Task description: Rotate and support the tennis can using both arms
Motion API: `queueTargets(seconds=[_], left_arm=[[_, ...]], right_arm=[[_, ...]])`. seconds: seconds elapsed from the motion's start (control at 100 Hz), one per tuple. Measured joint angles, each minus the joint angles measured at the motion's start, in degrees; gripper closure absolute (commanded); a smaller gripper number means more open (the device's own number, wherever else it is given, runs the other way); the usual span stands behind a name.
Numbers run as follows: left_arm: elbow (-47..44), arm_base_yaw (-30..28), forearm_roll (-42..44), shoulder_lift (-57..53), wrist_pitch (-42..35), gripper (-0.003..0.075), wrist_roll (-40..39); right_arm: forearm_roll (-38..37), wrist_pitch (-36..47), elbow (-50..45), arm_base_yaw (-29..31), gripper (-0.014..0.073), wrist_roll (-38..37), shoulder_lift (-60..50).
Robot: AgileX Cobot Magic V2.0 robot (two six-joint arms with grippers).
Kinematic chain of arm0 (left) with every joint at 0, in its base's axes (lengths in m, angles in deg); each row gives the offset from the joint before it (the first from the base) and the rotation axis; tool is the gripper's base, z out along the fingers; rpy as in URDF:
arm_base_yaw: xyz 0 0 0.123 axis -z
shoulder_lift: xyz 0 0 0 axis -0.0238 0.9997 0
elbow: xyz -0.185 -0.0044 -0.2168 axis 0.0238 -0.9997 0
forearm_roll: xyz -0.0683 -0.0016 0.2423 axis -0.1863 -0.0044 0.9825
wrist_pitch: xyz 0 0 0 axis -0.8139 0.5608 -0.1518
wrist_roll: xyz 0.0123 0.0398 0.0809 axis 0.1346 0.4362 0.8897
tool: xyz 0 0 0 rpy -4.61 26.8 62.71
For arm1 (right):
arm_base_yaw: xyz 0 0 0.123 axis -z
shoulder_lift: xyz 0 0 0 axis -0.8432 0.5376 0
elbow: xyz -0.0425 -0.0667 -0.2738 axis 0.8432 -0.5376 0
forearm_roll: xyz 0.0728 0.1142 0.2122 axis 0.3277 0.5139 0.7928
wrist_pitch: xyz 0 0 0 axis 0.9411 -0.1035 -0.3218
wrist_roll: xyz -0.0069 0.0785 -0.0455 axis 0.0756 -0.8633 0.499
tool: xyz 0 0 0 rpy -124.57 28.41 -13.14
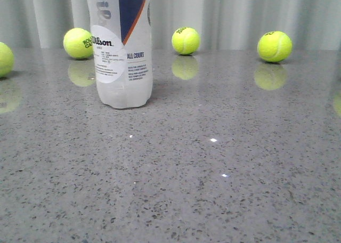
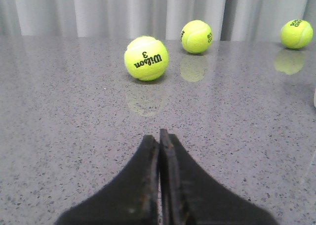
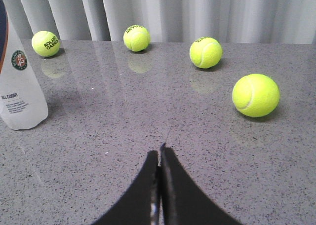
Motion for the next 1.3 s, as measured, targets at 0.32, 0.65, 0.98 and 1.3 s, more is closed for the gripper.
queueTargets(seconds=[0.32,0.65,0.98,1.3], left_arm=[[0.0,0.0,-0.8,0.0,0.0,0.0741,0.3],[0.0,0.0,-1.0,0.0,0.0,0.0741,0.3],[0.0,0.0,-1.0,0.0,0.0,0.0741,0.3],[0.0,0.0,-1.0,0.0,0.0,0.0741,0.3]], right_arm=[[0.0,0.0,0.0,0.0,0.065,0.0,0.0],[0.0,0.0,0.0,0.0,0.065,0.0,0.0],[-2.1,0.0,0.0,0.0,0.065,0.0,0.0],[2.7,5.7,-2.0,9.8,0.065,2.9,0.0]])
